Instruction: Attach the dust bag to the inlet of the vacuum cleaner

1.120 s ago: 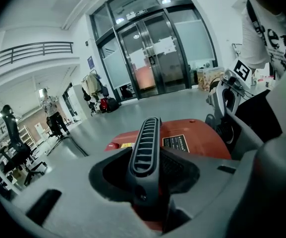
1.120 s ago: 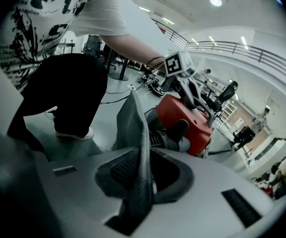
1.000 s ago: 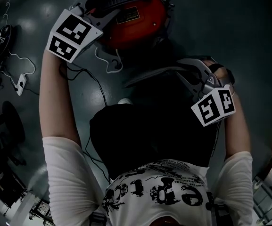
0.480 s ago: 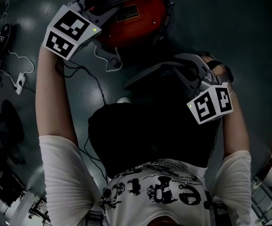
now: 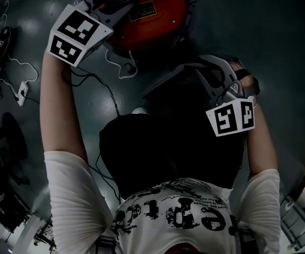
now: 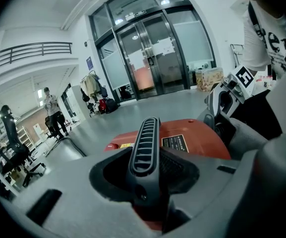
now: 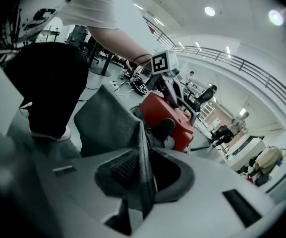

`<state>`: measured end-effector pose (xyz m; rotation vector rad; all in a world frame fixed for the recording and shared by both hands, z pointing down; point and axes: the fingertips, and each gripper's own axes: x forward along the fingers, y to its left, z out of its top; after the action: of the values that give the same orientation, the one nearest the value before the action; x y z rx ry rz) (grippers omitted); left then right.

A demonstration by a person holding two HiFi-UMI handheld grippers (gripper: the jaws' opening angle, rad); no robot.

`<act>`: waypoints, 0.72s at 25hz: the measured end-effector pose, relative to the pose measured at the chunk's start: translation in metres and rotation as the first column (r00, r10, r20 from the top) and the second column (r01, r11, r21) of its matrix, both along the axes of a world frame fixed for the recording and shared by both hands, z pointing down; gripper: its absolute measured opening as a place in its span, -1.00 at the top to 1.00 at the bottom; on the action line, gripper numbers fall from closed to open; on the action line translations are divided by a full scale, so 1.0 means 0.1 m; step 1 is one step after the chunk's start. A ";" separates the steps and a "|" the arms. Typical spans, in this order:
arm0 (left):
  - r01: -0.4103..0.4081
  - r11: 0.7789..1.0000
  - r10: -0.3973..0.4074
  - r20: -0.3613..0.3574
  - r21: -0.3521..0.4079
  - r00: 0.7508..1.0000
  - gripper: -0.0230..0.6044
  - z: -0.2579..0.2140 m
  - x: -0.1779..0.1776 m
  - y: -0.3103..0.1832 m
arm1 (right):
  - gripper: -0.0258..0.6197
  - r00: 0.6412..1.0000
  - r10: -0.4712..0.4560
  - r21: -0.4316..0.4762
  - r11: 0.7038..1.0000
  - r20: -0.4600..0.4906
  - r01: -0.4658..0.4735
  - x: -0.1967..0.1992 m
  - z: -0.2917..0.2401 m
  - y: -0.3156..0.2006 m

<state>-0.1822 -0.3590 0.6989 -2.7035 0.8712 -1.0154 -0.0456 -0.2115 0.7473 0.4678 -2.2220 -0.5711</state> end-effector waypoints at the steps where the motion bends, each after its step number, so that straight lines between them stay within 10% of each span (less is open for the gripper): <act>1: 0.001 1.000 -0.001 0.000 0.002 1.000 0.48 -0.01 -0.01 0.00 | 0.75 1.000 0.003 0.003 1.000 -0.002 -0.003 -0.01 -0.01 -0.02; 18: 0.056 0.995 -0.053 -0.039 0.083 0.998 0.47 -0.09 0.02 0.00 | 0.71 0.997 0.069 -0.113 0.991 0.028 -0.065 -0.02 -0.05 -0.13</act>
<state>-0.1800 -0.3588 0.6903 -2.6499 0.9761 -0.9193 -0.0480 -0.2244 0.7426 0.4945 -2.2459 -0.4039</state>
